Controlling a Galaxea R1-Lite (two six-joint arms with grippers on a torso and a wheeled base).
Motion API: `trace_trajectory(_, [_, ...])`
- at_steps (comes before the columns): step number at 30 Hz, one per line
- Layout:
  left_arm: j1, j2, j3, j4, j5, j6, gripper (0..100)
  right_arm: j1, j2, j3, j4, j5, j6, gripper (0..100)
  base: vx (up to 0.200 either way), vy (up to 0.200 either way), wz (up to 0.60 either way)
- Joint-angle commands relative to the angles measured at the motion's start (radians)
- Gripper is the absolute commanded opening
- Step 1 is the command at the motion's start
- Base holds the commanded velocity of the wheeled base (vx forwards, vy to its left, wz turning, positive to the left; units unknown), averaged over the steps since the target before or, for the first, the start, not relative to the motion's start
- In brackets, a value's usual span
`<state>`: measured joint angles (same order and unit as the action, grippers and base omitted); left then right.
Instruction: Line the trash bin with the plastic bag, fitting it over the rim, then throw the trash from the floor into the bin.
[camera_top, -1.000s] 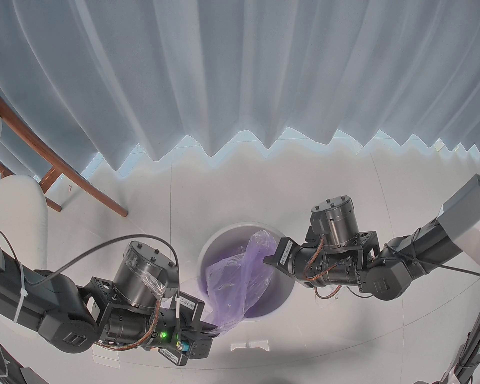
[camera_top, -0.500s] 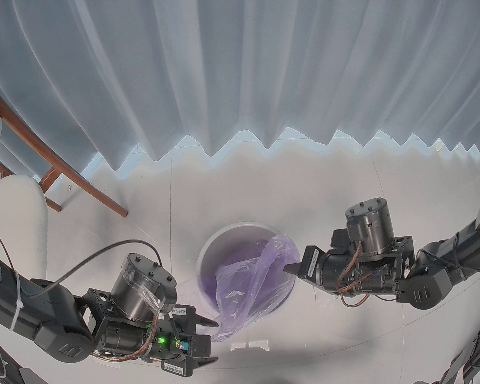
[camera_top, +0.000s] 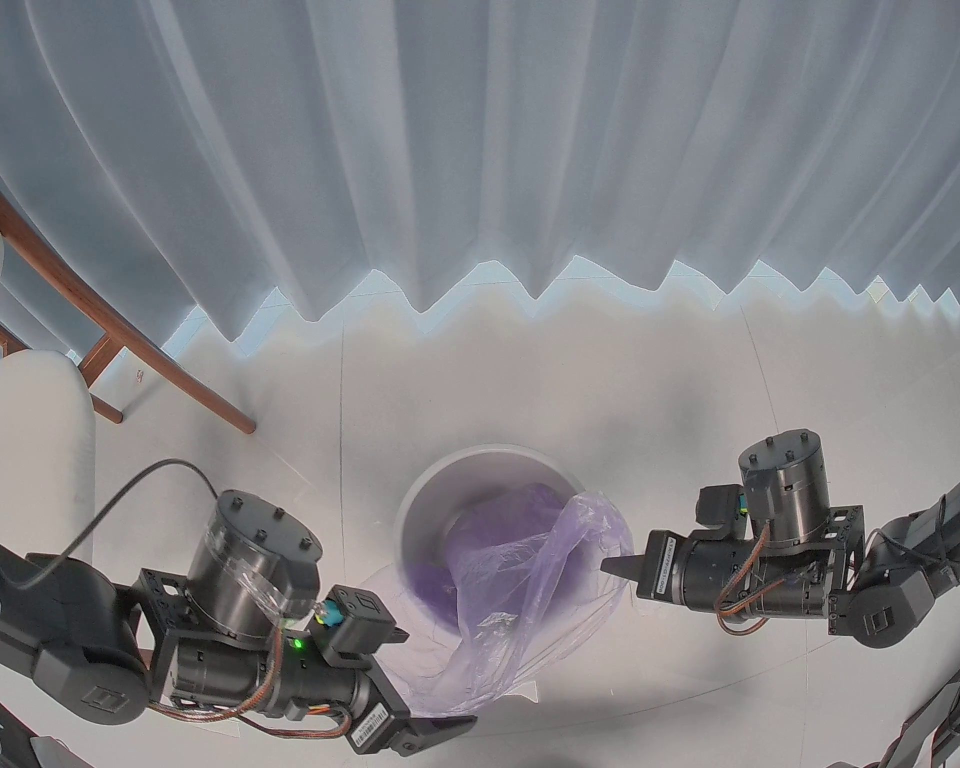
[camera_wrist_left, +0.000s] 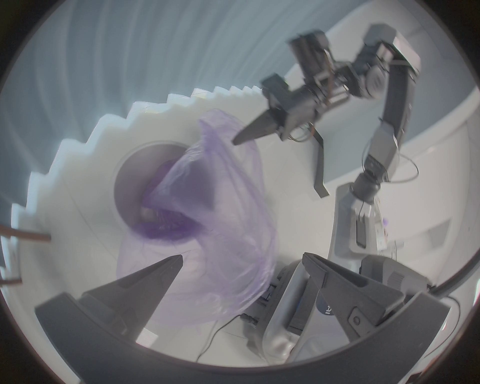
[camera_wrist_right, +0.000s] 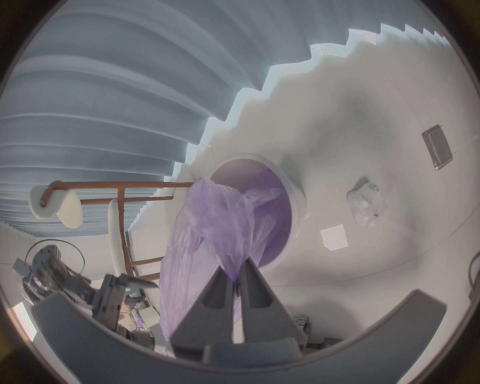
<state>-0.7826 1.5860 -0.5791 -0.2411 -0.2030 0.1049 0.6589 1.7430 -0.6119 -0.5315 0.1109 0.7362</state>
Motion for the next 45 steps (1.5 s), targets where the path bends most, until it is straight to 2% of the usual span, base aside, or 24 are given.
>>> trace_trajectory(1, [0.154, -0.049, 0.051, -0.032, -0.058, 0.025, 100, -0.033, -0.019, 0.058, -0.024, 0.003, -0.017, 0, 0.0, 0.0, 0.0])
trace_trajectory(2, [0.174, -0.046, 0.064, -0.053, -0.119, 0.068, 100, -0.047, -0.016, 0.055, -0.022, 0.003, -0.015, 0, 0.0, 0.0, 0.0])
trace_trajectory(3, [0.178, -0.046, 0.065, -0.057, -0.133, 0.079, 100, -0.05, -0.016, 0.055, -0.022, 0.003, -0.015, 0, 0.0, 0.0, 0.0])
trace_trajectory(4, [0.215, -0.044, 0.082, -0.073, -0.185, 0.156, 100, -0.065, -0.011, 0.05, -0.019, 0.003, -0.014, 0, 0.0, 0.0, 0.0])
trace_trajectory(7, [0.255, -0.037, 0.114, -0.081, -0.237, 0.317, 100, -0.09, 0.006, 0.046, -0.019, 0.004, -0.004, 0, 0.0, 0.0, 0.0])
trace_trajectory(10, [0.258, -0.024, 0.13, -0.081, -0.299, 0.363, 100, -0.105, 0.029, 0.035, -0.024, 0.006, 0.006, 0, 0.0, 0.0, 0.0])
trace_trajectory(15, [0.256, 0.014, 0.137, -0.135, -0.303, 0.386, 100, -0.107, 0.04, 0.0, -0.019, 0.006, 0.025, 0, 0.0, 0.0, 0.0])
trace_trajectory(21, [0.276, 0.074, 0.13, -0.127, -0.309, 0.538, 100, -0.108, 0.053, -0.031, -0.013, 0.004, 0.031, 0, 0.0, 0.0, 0.0])
trace_trajectory(26, [0.278, 0.114, 0.12, -0.106, -0.309, 0.581, 100, -0.11, 0.07, -0.054, -0.013, 0.004, 0.031, 0, 0.0, 0.0, 0.0])
trace_trajectory(30, [0.282, 0.157, 0.088, -0.106, -0.308, 0.582, 100, -0.11, 0.076, -0.068, -0.012, 0.004, 0.032, 0, 0.0, 0.0, 0.0])
trace_trajectory(39, [0.355, 0.23, 0.035, -0.109, -0.306, 0.584, 100, -0.11, 0.07, -0.068, -0.012, 0.004, 0.037, 0, 0.0, 0.0, 0.0])
trace_trajectory(45, [0.365, 0.279, 0.001, -0.11, -0.306, 0.584, 100, -0.111, 0.061, -0.063, -0.013, 0.004, 0.04, 0, 0.0, 0.0, 0.0])
